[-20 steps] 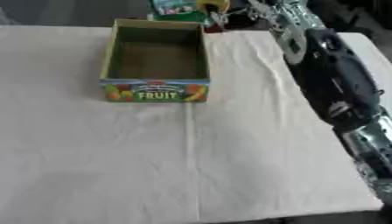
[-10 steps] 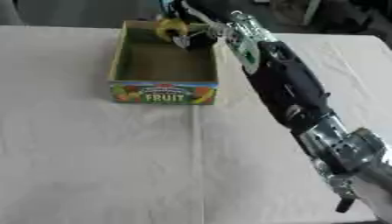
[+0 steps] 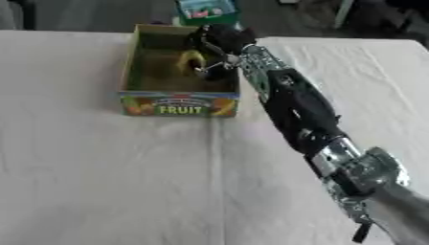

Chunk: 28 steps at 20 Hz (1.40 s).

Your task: Pick up objects on the table and place them in the box.

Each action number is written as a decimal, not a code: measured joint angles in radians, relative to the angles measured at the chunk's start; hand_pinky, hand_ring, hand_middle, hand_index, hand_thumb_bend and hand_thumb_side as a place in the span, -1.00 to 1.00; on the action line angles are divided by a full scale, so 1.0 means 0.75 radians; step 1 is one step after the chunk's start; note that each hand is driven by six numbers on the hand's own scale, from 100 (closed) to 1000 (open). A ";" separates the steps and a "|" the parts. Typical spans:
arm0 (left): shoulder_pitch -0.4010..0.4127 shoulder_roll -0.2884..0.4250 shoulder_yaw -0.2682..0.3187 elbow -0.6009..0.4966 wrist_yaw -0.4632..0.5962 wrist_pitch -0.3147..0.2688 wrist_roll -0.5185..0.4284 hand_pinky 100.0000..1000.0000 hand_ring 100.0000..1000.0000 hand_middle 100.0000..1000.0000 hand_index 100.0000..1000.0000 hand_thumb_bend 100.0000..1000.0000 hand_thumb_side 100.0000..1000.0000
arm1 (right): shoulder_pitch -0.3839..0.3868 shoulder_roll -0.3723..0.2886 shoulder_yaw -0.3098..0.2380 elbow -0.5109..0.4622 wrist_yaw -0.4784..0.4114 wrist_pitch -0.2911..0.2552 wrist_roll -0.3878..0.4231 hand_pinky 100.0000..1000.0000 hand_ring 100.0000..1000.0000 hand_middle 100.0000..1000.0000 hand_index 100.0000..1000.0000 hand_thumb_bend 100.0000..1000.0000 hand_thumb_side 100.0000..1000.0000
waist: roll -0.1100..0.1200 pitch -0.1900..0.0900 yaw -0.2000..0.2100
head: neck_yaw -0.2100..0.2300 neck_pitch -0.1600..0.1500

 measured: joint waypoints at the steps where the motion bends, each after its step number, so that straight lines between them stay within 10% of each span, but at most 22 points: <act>1: 0.000 0.000 0.000 0.000 0.000 0.000 0.000 -0.22 -0.08 -0.19 0.59 -0.92 0.24 | 0.000 0.000 0.000 0.000 0.002 0.007 -0.007 0.31 0.48 0.83 0.77 -1.00 -0.63 | 0.000 0.000 -0.001 | 0.000 0.000; 6: 0.001 0.000 0.000 0.000 0.000 0.000 0.000 -0.21 -0.08 -0.19 0.59 -0.92 0.24 | 0.003 0.000 0.003 -0.030 0.004 0.015 -0.025 0.29 0.46 0.81 0.75 -1.00 -0.67 | 0.003 0.000 -0.027 | 0.004 0.000; 7: 0.002 0.000 0.000 0.000 0.000 0.000 0.000 -0.21 -0.08 -0.19 0.59 -0.92 0.24 | 0.009 -0.001 0.006 -0.053 -0.003 0.011 -0.030 0.27 0.44 0.74 0.73 -1.00 -0.42 | 0.005 -0.001 -0.036 | 0.007 0.000; 11: 0.020 0.000 0.005 0.002 -0.003 -0.001 0.006 -0.21 -0.08 -0.19 0.59 -0.91 0.24 | 0.051 -0.032 0.028 -0.204 -0.095 -0.008 -0.050 0.16 0.33 0.53 0.66 -1.00 -0.86 | 0.006 -0.014 -0.082 | 0.032 0.001; 21: 0.048 0.001 0.035 0.007 -0.018 -0.010 0.036 -0.21 -0.08 -0.19 0.59 -0.91 0.26 | 0.335 -0.250 -0.002 -0.773 -0.907 0.142 0.113 -0.06 0.18 0.38 0.60 -1.00 -0.69 | 0.005 -0.025 -0.188 | 0.116 0.000; 28: 0.065 0.001 0.059 0.011 -0.037 -0.015 0.057 -0.21 -0.08 -0.19 0.59 -0.91 0.27 | 0.626 -0.341 -0.142 -1.061 -1.242 0.274 0.131 -0.17 0.10 0.27 0.56 -1.00 -0.52 | 0.021 -0.018 -0.241 | 0.168 -0.001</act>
